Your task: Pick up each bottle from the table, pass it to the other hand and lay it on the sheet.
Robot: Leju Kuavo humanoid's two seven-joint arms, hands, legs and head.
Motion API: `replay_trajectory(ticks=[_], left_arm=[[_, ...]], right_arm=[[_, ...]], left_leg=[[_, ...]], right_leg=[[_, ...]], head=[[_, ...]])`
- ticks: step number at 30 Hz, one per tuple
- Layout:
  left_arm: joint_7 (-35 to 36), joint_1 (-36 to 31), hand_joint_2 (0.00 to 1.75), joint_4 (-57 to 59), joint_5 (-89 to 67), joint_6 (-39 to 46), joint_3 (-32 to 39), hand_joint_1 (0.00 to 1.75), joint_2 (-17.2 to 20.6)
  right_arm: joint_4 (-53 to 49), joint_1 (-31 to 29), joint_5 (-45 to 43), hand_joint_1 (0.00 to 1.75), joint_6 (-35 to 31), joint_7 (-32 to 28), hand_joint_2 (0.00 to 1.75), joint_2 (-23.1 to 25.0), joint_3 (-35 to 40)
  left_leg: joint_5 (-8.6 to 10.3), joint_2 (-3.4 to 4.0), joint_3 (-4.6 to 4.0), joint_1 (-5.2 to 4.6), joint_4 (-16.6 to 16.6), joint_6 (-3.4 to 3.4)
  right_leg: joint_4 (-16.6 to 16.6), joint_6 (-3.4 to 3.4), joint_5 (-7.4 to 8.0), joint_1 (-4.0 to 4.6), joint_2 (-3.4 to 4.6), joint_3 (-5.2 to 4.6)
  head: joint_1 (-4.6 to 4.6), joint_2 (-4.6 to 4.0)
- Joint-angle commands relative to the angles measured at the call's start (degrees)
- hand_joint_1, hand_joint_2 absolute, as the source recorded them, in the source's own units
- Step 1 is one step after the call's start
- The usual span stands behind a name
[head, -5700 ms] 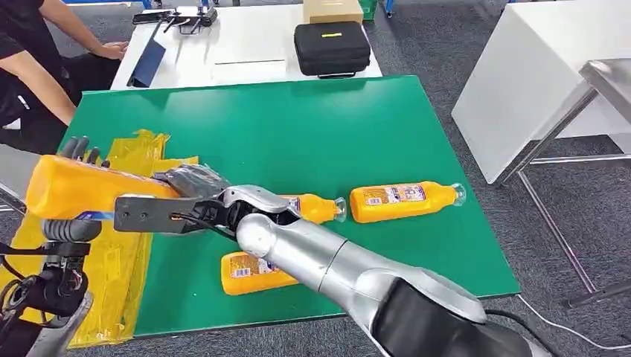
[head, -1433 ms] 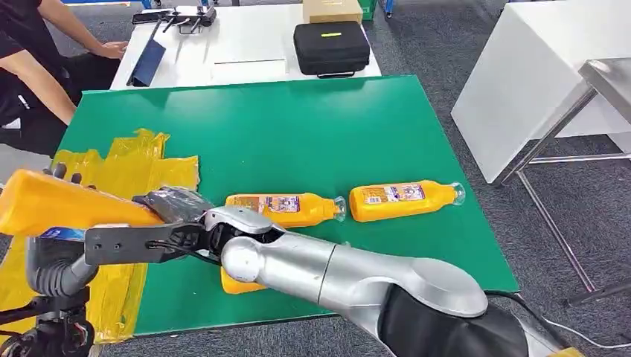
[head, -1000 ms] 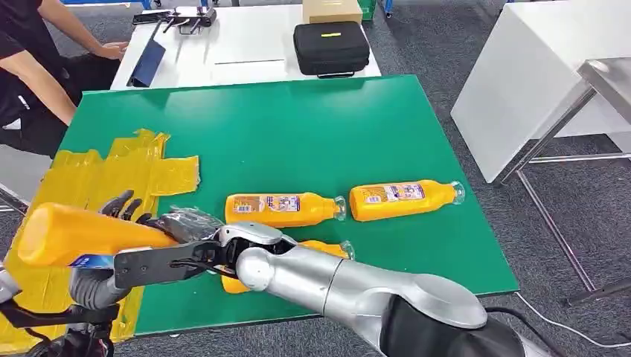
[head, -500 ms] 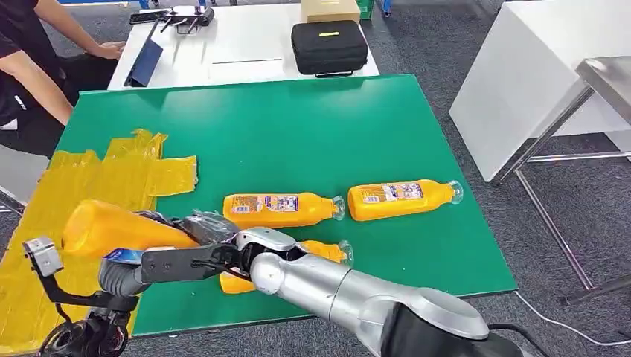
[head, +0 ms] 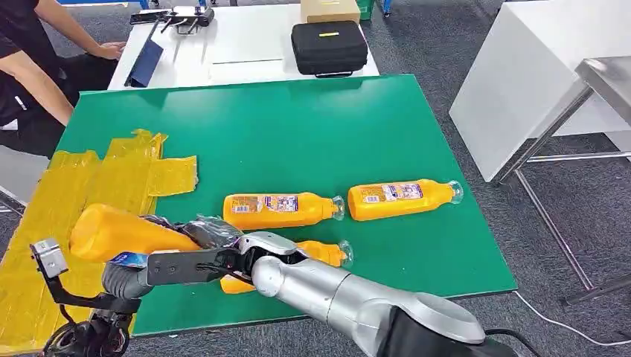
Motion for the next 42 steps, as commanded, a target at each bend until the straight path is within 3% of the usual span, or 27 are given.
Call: replay_trajectory(ticks=[1, 2, 3, 4, 7, 8, 11, 13, 16, 17, 18, 19, 20, 30, 37, 40, 42], left_arm=[[0.69, -4.0, 1.75, 1.12, -0.05, -2.75, -4.14, 1.75, -2.84], [0.16, -3.2, 1.75, 1.08, -0.01, -3.15, -3.47, 1.75, -2.25], [-0.68, -2.11, 1.75, 0.88, -0.2, -2.98, -2.5, 1.75, -1.76], [-1.33, -0.31, 1.75, 0.26, -0.28, -2.82, -0.72, 1.75, -0.79], [-3.96, 10.35, 1.75, -4.35, -2.18, -2.25, 11.23, 1.75, 2.75], [-3.96, 16.29, 1.75, -6.71, -3.66, -2.07, 18.7, 1.75, 3.18], [-3.96, 31.25, 1.75, -12.91, -4.4, -3.44, 34.84, 1.75, 3.85], [-3.96, 35.23, 1.75, -14.49, -3.96, -4.61, 40.29, 1.75, 2.82], [1.23, 25.22, 1.75, -9.88, -3.92, -7.91, 38.15, 1.75, -0.03], [3.58, 20.24, 1.75, -7.23, -4.03, -8.26, 36.2, 1.75, -0.5], [4.35, 18.09, 1.75, -5.85, -3.58, -8.29, 35.58, 1.75, -0.61], [5.17, 15.75, 1.75, -4.61, -2.96, -8.52, 34.72, 1.75, -0.13], [5.71, 14.34, 1.75, -3.89, -2.45, -8.58, 34.2, 1.75, 0.23], [6.07, 13.96, 1.75, -3.96, -1.53, -8.57, 33.67, 1.75, 1.07], [5.91, 9.34, 1.75, -2.72, -0.87, -7.03, 31.1, 1.75, -0.39], [1.84, 7.4, 1.75, -3.11, -10.88, 2.28, 31.31, 1.75, -1.83], [-1.63, 3.28, 1.75, -2.34, -26.46, 18.65, 30.62, 1.75, -1.38]], right_arm=[[4.04, 0.78, 1.74, 1.69, -0.58, 0.05, 1.75, 1.44, 3.42], [5.02, 0.71, 2.44, 1.47, -1.55, -0.8, 1.75, 1.44, 2.86], [6.06, 0.54, 2.67, 0.02, -2.29, -1.67, 1.75, 1.44, 1.77], [7.68, -0.03, 3.09, 0.0, -2.69, -2.55, 0.0, 1.44, 0.13], [10.59, -2.68, 3.56, 0.0, -3.52, -8.18, 0.0, -0.09, -10.25], [9.03, -3.95, 3.5, 0.0, -3.16, -9.37, 0.0, -2.19, -15.0], [-10.74, 0.22, 6.49, 0.0, -1.3, -5.4, 0.0, -9.97, -23.46], [-19.12, 2.82, 8.92, 0.0, -1.72, -4.87, 0.0, -12.15, -28.76], [-28.22, 2.69, 11.59, 0.0, 1.87, 1.27, 0.0, -13.23, -33.97], [-28.44, 2.64, 11.86, 0.0, 2.51, 2.08, 0.0, -12.9, -35.43], [-28.07, 2.57, 12.28, 0.0, 2.74, 2.13, 0.0, -13.15, -35.66], [-27.42, 2.74, 12.69, 0.0, 2.55, 1.83, 0.0, -13.2, -36.35], [-26.98, 2.72, 12.92, 0.0, 2.42, 1.48, 0.0, -13.24, -36.68], [-26.06, 2.86, 13.37, 0.0, 2.33, 0.5, 0.0, -13.1, -37.25], [-27.43, 3.76, 14.1, 0.0, 2.28, 0.05, 0.0, -14.01, -38.91], [-29.9, 5.14, 15.7, 0.0, 2.3, 0.15, 0.0, -14.26, -40.04], [-32.4, 5.91, 16.35, 0.0, 2.36, 0.81, 0.0, -14.99, -40.76]], left_leg=[[-0.02, -0.15, 0.18, 0.01, -0.07, -0.05], [-0.05, -0.18, 0.26, 0.02, -0.07, -0.06], [-0.09, -0.16, 0.36, 0.03, -0.08, -0.08], [-0.11, -0.15, 0.39, 0.03, -0.08, -0.08], [-0.15, 0.08, 0.41, 0.03, -0.07, -0.09], [-0.21, 0.22, 0.44, 0.02, -0.02, -0.1], [-0.28, 0.45, 0.28, 0.04, 0.1, -0.05], [-0.15, 0.32, -0.05, 0.07, 0.1, -0.04], [-0.37, 0.12, 0.32, 0.12, 0.16, -0.1], [-0.03, -0.26, -0.14, 0.07, 0.08, -0.06], [-0.05, -0.67, 0.07, 0.05, 0.08, -0.06], [0.06, -0.6, -0.23, 0.06, 0.08, -0.07], [0.07, -0.93, -0.09, 0.03, 0.09, -0.09], [0.18, -0.39, 0.03, 0.03, -0.07, -0.09], [0.19, -0.55, 0.1, 0.04, -0.06, -0.11], [0.22, -0.49, 0.02, 0.05, -0.08, -0.09], [0.19, -0.56, 0.03, 0.06, -0.03, -0.1]], right_leg=[[-0.08, -0.07, -0.08, 0.02, -0.21, 0.25], [-0.09, -0.1, -0.12, 0.03, -0.26, 0.35], [-0.12, -0.12, -0.15, 0.05, -0.26, 0.45], [-0.11, -0.13, -0.16, 0.05, -0.25, 0.48], [-0.1, -0.13, -0.13, 0.05, -0.01, 0.45], [-0.04, -0.14, -0.14, 0.05, 0.12, 0.44], [0.05, -0.09, -0.12, 0.06, 0.37, 0.29], [0.07, -0.06, -0.05, 0.09, 0.33, -0.05], [0.05, -0.13, -0.31, 0.16, 0.03, 0.47], [0.05, -0.09, -0.14, 0.08, -0.23, 0.04], [0.01, -0.11, -0.28, 0.07, -0.68, 0.38], [0.04, -0.11, -0.17, 0.04, -0.59, -0.58], [0.06, -0.16, -0.27, 0.01, -0.95, -0.42], [-0.05, -0.1, 0.15, 0.05, -0.3, 0.2], [-0.07, -0.14, 0.08, 0.07, -0.53, 0.28], [-0.1, -0.11, 0.14, 0.07, -0.44, 0.2], [-0.06, -0.13, 0.08, 0.09, -0.55, 0.25]], head=[[0.0, 0.0], [0.0, 0.0], [0.0, 0.0], [-0.02, 0.0], [0.02, 0.0], [0.0, 0.0], [0.0, 0.0], [0.0, 0.0], [-0.02, 0.0], [0.02, 0.0], [0.02, 0.0], [0.07, 0.0], [0.09, 0.0], [0.0, 0.0], [0.02, 0.0], [0.02, 0.0], [0.02, 0.0]])
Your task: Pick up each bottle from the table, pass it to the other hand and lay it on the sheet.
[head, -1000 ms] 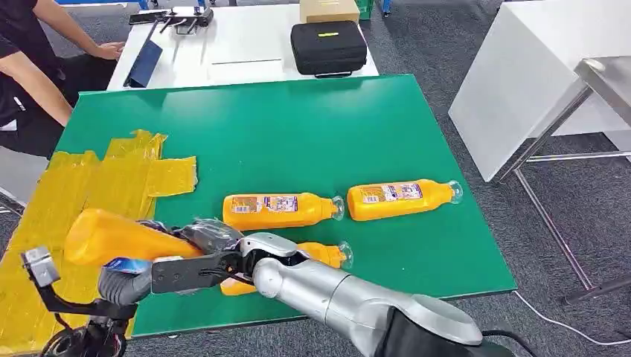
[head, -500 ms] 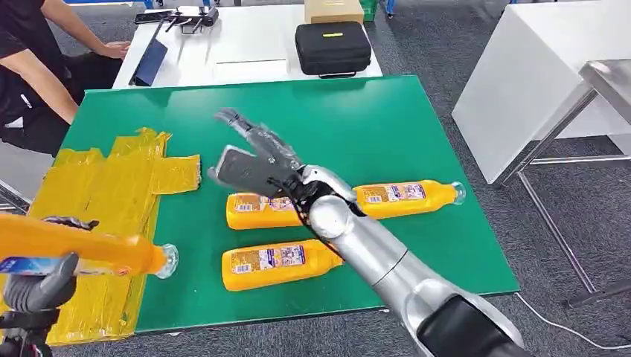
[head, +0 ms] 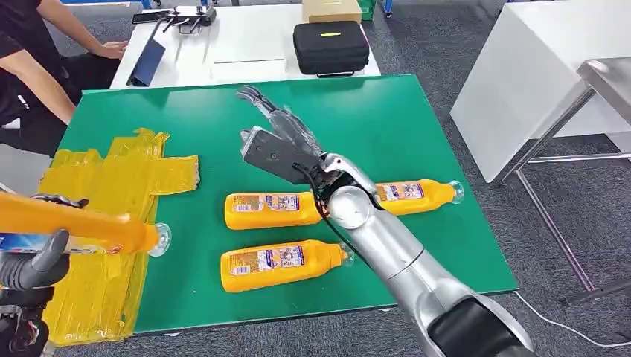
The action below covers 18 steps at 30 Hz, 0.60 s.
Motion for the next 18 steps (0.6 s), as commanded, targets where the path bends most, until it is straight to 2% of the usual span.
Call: replay_trajectory(ticks=[1, 3, 4, 7, 8, 9, 11, 12, 14, 15, 17, 18], left_arm=[[-7.15, -11.88, 1.75, 6.2, -32.18, 32.35, -3.72, 1.75, -1.94], [-7.25, -10.54, 1.75, 12.08, -46.81, 32.35, 2.38, 1.75, -4.83], [-9.13, -8.51, 1.75, 15.6, -55.54, 32.35, 4.65, 1.75, -9.08], [-8.31, -2.69, 1.75, 21.02, -93.8, 32.35, 14.48, 1.75, -30.18], [-5.92, -2.54, 1.75, 21.76, -104.81, 32.35, 16.47, 1.75, -34.56], [-3.84, -2.9, 1.75, 22.81, -112.43, 32.35, 16.86, 1.75, -36.91], [-0.19, -3.74, 1.75, 25.39, -117.17, 32.35, 15.88, 1.75, -36.55], [1.42, -4.21, 1.75, 27.68, -119.26, 32.35, 15.57, 1.75, -35.55], [1.47, -4.48, 1.75, 30.8, -122.57, 32.35, 17.49, 1.75, -35.0], [1.7, -4.84, 1.75, 32.18, -122.84, 32.35, 17.79, 1.75, -34.7], [2.17, -5.71, 1.75, 35.28, -129.4, 32.35, 21.02, 1.75, -34.85], [2.17, -5.71, 1.75, 35.28, -129.4, 32.35, 21.02, 1.75, -34.85]], right_arm=[[-5.8, 1.28, 1.96, 0.0, 0.67, 0.77, 0.0, -3.04, -2.7], [-7.51, 1.75, 1.33, 0.0, 1.2, 1.18, 0.0, -3.64, -3.49], [-8.98, 2.68, 1.24, 0.0, 1.5, 1.51, 0.0, -4.48, -4.1], [-16.66, 9.64, 2.83, 0.0, 1.75, 1.46, 0.0, -9.1, -6.75], [-18.38, 11.07, 3.39, 0.0, 2.32, 1.45, 0.0, -10.06, -7.56], [-19.59, 11.98, 3.64, 0.0, 3.09, 1.41, 0.0, -10.62, -8.24], [-20.99, 12.83, 4.21, 0.0, 4.19, 1.69, 0.0, -10.81, -8.77], [-21.51, 13.19, 4.19, 0.0, 4.29, 1.68, 0.0, -10.94, -8.7], [-23.45, 15.39, 4.26, 0.0, 4.8, 1.55, 0.0, -11.66, -8.94], [-23.82, 15.77, 4.42, 0.0, 4.83, 1.38, 0.0, -11.83, -8.98], [-24.72, 15.61, 4.14, 0.0, 5.67, 0.72, 0.0, -12.27, -8.74], [-24.72, 15.61, 4.14, 0.0, 5.67, 0.72, 0.0, -12.27, -8.74]], left_leg=[[0.0, -0.29, 0.09, 0.01, -0.02, -0.04], [-0.01, -0.3, 0.1, 0.04, 0.01, -0.07], [-0.05, -0.28, 0.23, 0.02, -0.03, -0.08], [0.05, -0.21, 0.44, -0.14, -0.37, 0.01], [0.07, -0.27, 0.45, -0.2, -0.4, 0.04], [0.06, -0.39, 0.62, -0.23, -0.5, 0.06], [-0.06, -0.67, 0.84, -0.26, -0.45, 0.1], [0.01, -0.5, 0.35, -0.23, -0.23, 0.06], [-0.12, -0.32, 0.37, -0.23, -0.13, 0.02], [-0.07, -0.29, 0.09, -0.3, -0.1, 0.05], [-0.17, -0.19, 0.35, -0.26, -0.16, -0.02], [-0.1, -0.13, 0.16, -0.34, -0.13, 0.01]], right_leg=[[-0.03, -0.07, -0.1, 0.02, -0.37, 0.21], [-0.01, -0.1, -0.12, 0.06, -0.38, 0.19], [-0.03, -0.13, -0.16, 0.04, -0.37, 0.32], [-0.34, -0.02, -0.03, -0.12, -0.22, 0.54], [-0.37, 0.01, -0.03, -0.18, -0.28, 0.54], [-0.54, 0.02, -0.05, -0.2, -0.44, 0.79], [-0.72, 0.04, -0.19, -0.21, -0.77, 1.21], [-0.37, 0.01, -0.1, -0.23, -0.47, 0.55], [-0.41, -0.03, -0.14, -0.22, -0.3, 0.6], [-0.29, -0.02, -0.07, -0.26, -0.19, 0.35], [-0.37, 0.0, -0.04, -0.2, -0.16, 0.56], [-0.3, 0.09, 0.02, -0.27, -0.17, 0.29]], head=[[0.0, 0.0], [0.0, 0.0], [0.0, 0.0], [-0.02, 0.0], [-0.11, 0.0], [-0.09, 0.0], [0.0, 0.0], [0.02, 0.0], [0.04, 0.0], [0.04, 0.0], [-0.06, 0.0], [-0.04, 0.0]])
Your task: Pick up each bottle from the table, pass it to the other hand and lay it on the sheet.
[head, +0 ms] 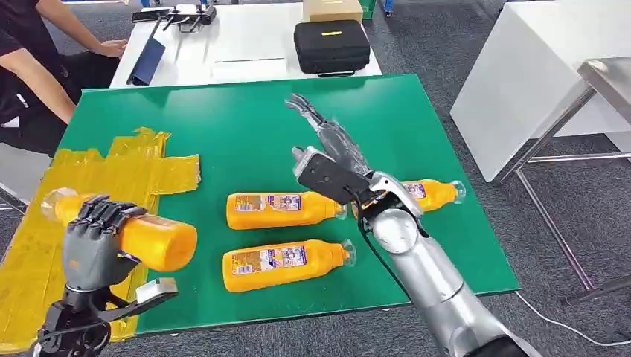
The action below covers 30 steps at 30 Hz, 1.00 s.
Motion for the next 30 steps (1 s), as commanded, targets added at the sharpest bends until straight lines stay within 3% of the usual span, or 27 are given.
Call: replay_trajectory(ticks=[1, 4, 7, 12, 15, 21, 22, 23, 24, 27, 28, 30], left_arm=[[1.03, -3.14, 1.75, 16.54, -9.48, 0.0, 9.12, 1.75, -8.48], [1.87, -3.11, 1.75, 19.11, -13.54, 0.0, 10.52, 1.75, -8.98], [4.16, -2.1, 1.75, 19.02, -16.59, 0.0, 9.36, 1.75, -8.7], [13.11, -2.59, 1.75, 28.58, -22.29, 0.0, 4.41, 1.75, -6.93], [20.44, -8.12, 1.75, 39.14, -23.99, 0.0, -0.72, 1.75, -4.81], [20.36, -8.87, 1.75, 39.83, -23.52, 0.0, -1.02, 1.75, -4.54], [22.36, -11.39, 1.75, 45.76, -24.17, -0.39, -2.21, 1.75, -4.58], [22.91, -12.31, 1.75, 47.02, -24.23, -0.96, -2.71, 1.62, -4.68], [23.79, -13.28, 1.75, 48.38, -24.55, -2.18, -3.5, 0.0, -4.84], [24.87, -14.55, 1.75, 49.11, -26.74, -7.56, -6.69, 0.0, -5.12], [26.3, -14.53, 0.0, 48.43, -27.04, -8.76, -9.35, 0.0, -4.5], [27.13, -14.91, 0.0, 47.11, -27.04, -10.14, -10.68, 0.0, -5.1]], right_arm=[[-6.98, 3.58, -0.03, 0.0, 1.69, -0.71, 0.0, -4.8, -1.37], [-7.28, 2.8, -1.11, 0.0, 2.86, -1.09, 0.0, -5.41, -1.02], [-8.19, 3.13, -1.13, 0.0, 2.9, -1.08, 0.0, -6.49, -0.61], [-11.56, 7.7, -1.42, 0.0, 2.93, -2.51, 0.0, -10.17, -0.63], [-12.84, 10.19, -0.71, 0.0, 2.85, -3.03, 0.0, -10.14, -1.19], [-13.07, 10.51, -0.62, 0.0, 2.85, -3.06, 0.0, -10.19, -1.14], [-13.24, 10.59, -0.01, 0.0, 2.98, -2.78, 0.0, -10.18, -1.34], [-13.5, 11.07, 0.13, 0.0, 3.02, -2.69, 0.0, -10.39, -1.56], [-13.85, 11.58, 0.39, 0.0, 3.1, -2.61, 0.0, -10.55, -1.86], [-14.33, 12.97, 1.23, 0.0, 3.63, -2.22, 0.0, -10.56, -2.71], [-14.54, 13.63, 1.73, 0.0, 3.93, -2.2, 0.0, -10.3, -3.06], [-14.96, 14.17, 2.35, 0.0, 4.09, -2.07, 0.0, -9.99, -3.35]], left_leg=[[-0.08, -0.08, 0.44, 0.01, -0.14, -0.14], [-0.06, 0.02, 0.27, 0.03, -0.06, -0.1], [-0.22, 0.09, 0.63, 0.19, -0.07, -0.16], [-0.12, -0.02, 0.48, 0.19, -0.13, -0.08], [-0.04, -0.09, 0.31, 0.19, -0.13, -0.07], [-0.07, -0.1, 0.39, 0.15, -0.1, -0.12], [-0.04, -0.08, 0.31, 0.16, -0.09, -0.11], [-0.07, -0.03, 0.43, 0.16, -0.1, -0.13], [-0.02, -0.13, 0.38, 0.16, -0.12, -0.1], [0.02, -0.25, 0.57, 0.17, -0.14, -0.09], [0.05, -0.29, 0.61, 0.15, -0.14, -0.05], [0.03, -0.26, 0.82, 0.14, -0.16, -0.05]], right_leg=[[-0.11, -0.16, -0.13, 0.04, -0.21, 0.47], [-0.04, -0.1, -0.09, 0.07, -0.1, 0.24], [-0.08, -0.2, -0.23, 0.22, -0.11, 0.62], [-0.15, -0.09, -0.17, 0.18, -0.14, 0.52], [-0.12, -0.07, -0.1, 0.18, -0.15, 0.36], [-0.04, -0.13, -0.12, 0.14, -0.12, 0.43], [-0.04, -0.1, -0.07, 0.15, -0.07, 0.37], [-0.05, -0.13, -0.09, 0.17, -0.04, 0.47], [-0.05, -0.09, -0.06, 0.16, -0.11, 0.44], [-0.08, -0.14, -0.11, 0.18, -0.29, 0.64], [-0.07, -0.1, -0.11, 0.15, -0.36, 0.67], [-0.06, -0.09, -0.13, 0.15, -0.36, 0.9]], head=[[0.02, 0.0], [0.02, 0.0], [0.0, 0.0], [0.04, 0.0], [0.06, 0.0], [0.0, 0.0], [0.02, 0.0], [0.0, 0.0], [0.0, 0.0], [0.0, 0.0], [0.0, 0.0], [0.0, 0.0]])
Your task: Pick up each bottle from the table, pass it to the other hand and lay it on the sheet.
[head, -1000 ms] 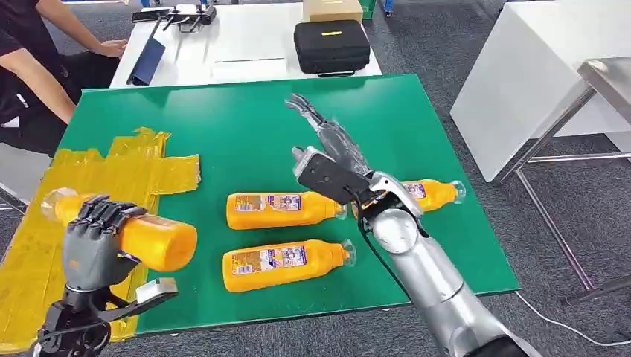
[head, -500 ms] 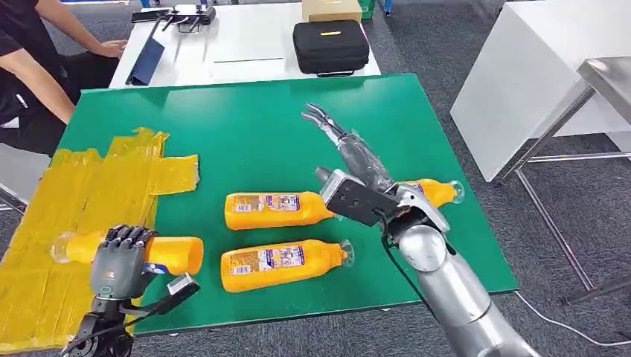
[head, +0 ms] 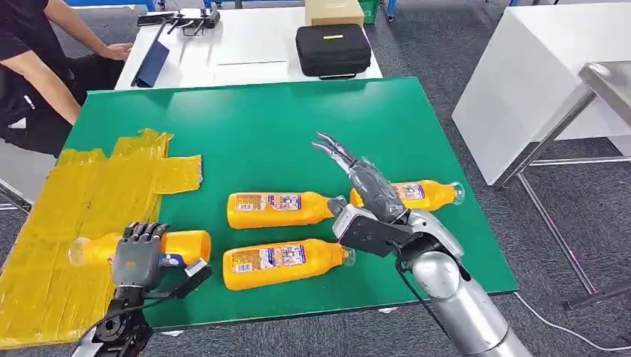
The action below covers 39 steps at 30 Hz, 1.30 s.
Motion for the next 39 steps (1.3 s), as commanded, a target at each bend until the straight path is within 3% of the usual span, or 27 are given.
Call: replay_trajectory(ticks=[1, 4, 8, 18, 24, 25, 27, 28, 36, 39], left_arm=[[3.78, -3.36, 0.0, 7.7, -2.07, -9.1, -11.04, 0.0, 0.61], [5.42, -1.59, 0.0, 3.07, -2.07, -10.53, -12.54, 0.0, 1.51], [4.22, 3.31, 0.0, -8.35, -1.72, -10.85, -8.6, 0.0, 1.3], [0.4, 4.8, 0.0, -21.58, 1.19, -15.04, -6.52, 0.0, 0.03], [1.33, 8.94, 0.0, -36.89, 6.11, -7.17, -1.83, 0.0, -1.19], [0.78, 8.81, 0.0, -36.51, 8.52, -7.01, -0.89, 0.0, -1.67], [-2.75, 5.94, 0.0, -29.17, 15.07, 1.65, 2.04, 0.0, -2.55], [-7.58, 5.58, 0.0, -29.89, 20.37, 1.65, 4.26, 0.0, -3.64], [-9.86, 6.28, 0.0, -34.78, 25.83, 1.65, 6.77, 0.0, -5.81], [-11.03, 6.95, 0.0, -41.84, 43.81, -6.2, 8.83, 0.0, -7.55]], right_arm=[[-1.19, 2.44, 1.82, 0.0, 1.38, 0.76, 0.0, -0.31, -1.88], [-1.1, 3.55, 2.22, 0.0, 1.52, 0.68, 0.0, -0.8, -2.0], [-0.19, 5.33, 3.23, 0.0, 0.72, -0.83, 0.0, -0.84, -2.62], [0.97, 4.12, 4.49, 0.0, 1.58, -0.04, 0.0, 0.78, -3.25], [1.33, 6.37, 7.35, 0.0, 1.97, 0.11, 0.0, 2.78, -3.08], [1.32, 6.59, 8.21, 0.0, 2.18, 0.25, 0.0, 3.05, -3.02], [2.55, 5.56, 8.94, 0.0, 3.51, 0.58, 0.0, 3.66, -1.83], [2.99, 5.48, 9.49, 0.0, 3.71, 0.77, 0.0, 3.83, -1.43], [3.61, 5.97, 10.5, 0.0, 4.41, 0.82, 0.0, 3.18, -0.15], [4.93, 5.35, 14.55, 0.0, 5.73, 1.36, 0.0, 0.92, 3.17]], left_leg=[[-0.02, 0.1, 0.34, -0.02, -0.11, -0.1], [-0.05, 0.24, 0.52, -0.03, -0.13, -0.14], [-0.1, 0.18, 0.65, -0.03, -0.12, -0.08], [-0.16, 0.17, 0.33, -0.01, 0.04, -0.1], [-0.15, 0.16, 0.05, 0.06, 0.06, -0.07], [-0.21, 0.23, 0.13, 0.05, 0.06, -0.09], [-0.19, 0.24, 0.16, 0.04, 0.02, -0.11], [-0.11, 0.18, 0.1, 0.02, -0.03, -0.09], [-0.16, 0.16, 0.08, 0.06, 0.03, -0.1], [-0.09, 0.14, -0.11, 0.06, 0.04, -0.04]], right_leg=[[-0.1, -0.15, -0.01, 0.01, -0.02, 0.32], [-0.09, -0.14, -0.07, 0.01, 0.09, 0.31], [-0.12, -0.03, -0.13, 0.0, 0.1, 0.44], [0.01, -0.03, -0.16, 0.02, 0.06, 0.35], [-0.02, 0.03, -0.14, 0.08, 0.06, 0.08], [-0.01, -0.01, -0.19, 0.07, 0.09, 0.15], [-0.03, -0.02, -0.18, 0.07, 0.08, 0.17], [-0.05, 0.01, -0.13, 0.04, 0.04, 0.11], [-0.03, -0.02, -0.18, 0.07, -0.02, 0.1], [-0.03, 0.07, -0.11, 0.06, 0.03, -0.07]], head=[[-0.02, 0.0], [-0.04, 0.0], [-0.02, 0.0], [-0.02, 0.0], [0.0, 0.0], [-0.02, 0.0], [-0.02, 0.0], [0.0, 0.0], [-0.02, 0.0], [0.0, 0.0]])
